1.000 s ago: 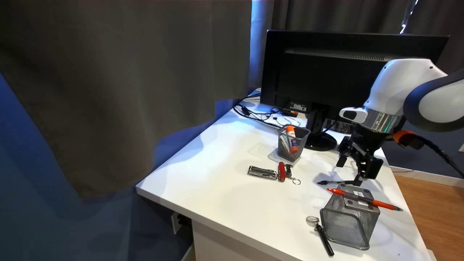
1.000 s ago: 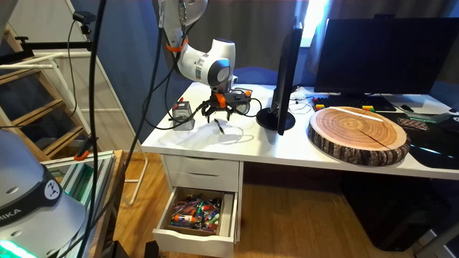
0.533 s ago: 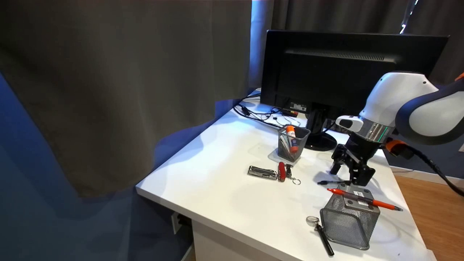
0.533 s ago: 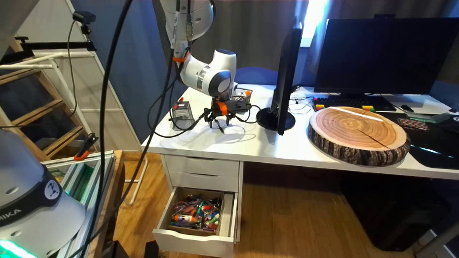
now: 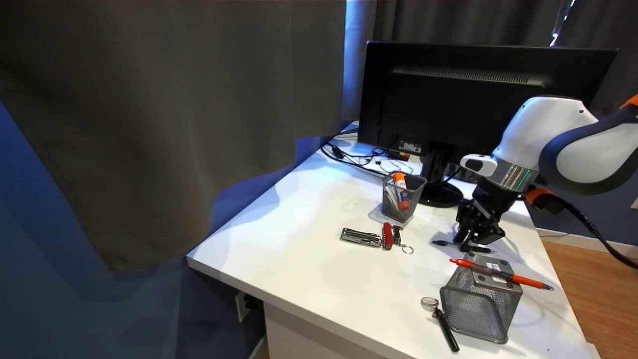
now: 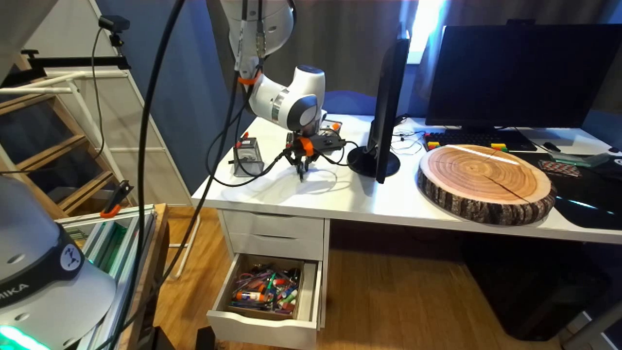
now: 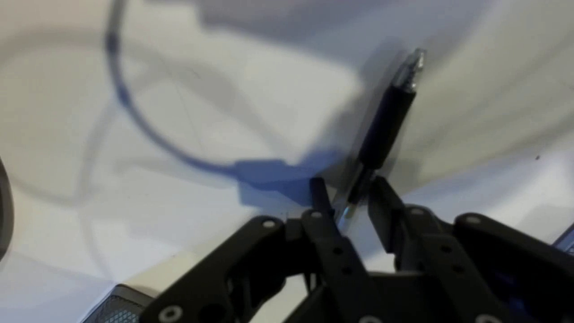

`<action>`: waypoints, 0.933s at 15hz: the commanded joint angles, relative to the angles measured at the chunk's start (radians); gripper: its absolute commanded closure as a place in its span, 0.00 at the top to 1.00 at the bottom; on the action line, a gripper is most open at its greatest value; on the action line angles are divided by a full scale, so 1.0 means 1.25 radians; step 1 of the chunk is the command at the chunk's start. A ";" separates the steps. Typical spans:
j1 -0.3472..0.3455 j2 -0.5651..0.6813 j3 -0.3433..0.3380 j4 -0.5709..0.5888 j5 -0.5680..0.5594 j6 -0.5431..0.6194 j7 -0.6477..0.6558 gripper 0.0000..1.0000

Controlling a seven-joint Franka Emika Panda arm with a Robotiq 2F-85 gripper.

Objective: Put the red and black pens on the stationary holder to the left

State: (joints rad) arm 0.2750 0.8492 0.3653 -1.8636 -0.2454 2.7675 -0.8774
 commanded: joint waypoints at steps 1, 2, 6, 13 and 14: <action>-0.015 0.008 0.010 0.001 -0.009 -0.001 -0.004 0.01; -0.018 0.004 0.012 -0.003 -0.006 -0.004 -0.003 0.00; -0.014 -0.046 0.009 -0.037 -0.009 -0.004 0.016 0.03; -0.046 -0.183 0.070 -0.146 0.037 -0.028 0.056 0.03; -0.061 -0.197 0.092 -0.162 0.058 -0.039 0.057 0.03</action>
State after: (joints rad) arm 0.2496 0.6956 0.4176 -1.9699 -0.2292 2.7527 -0.8219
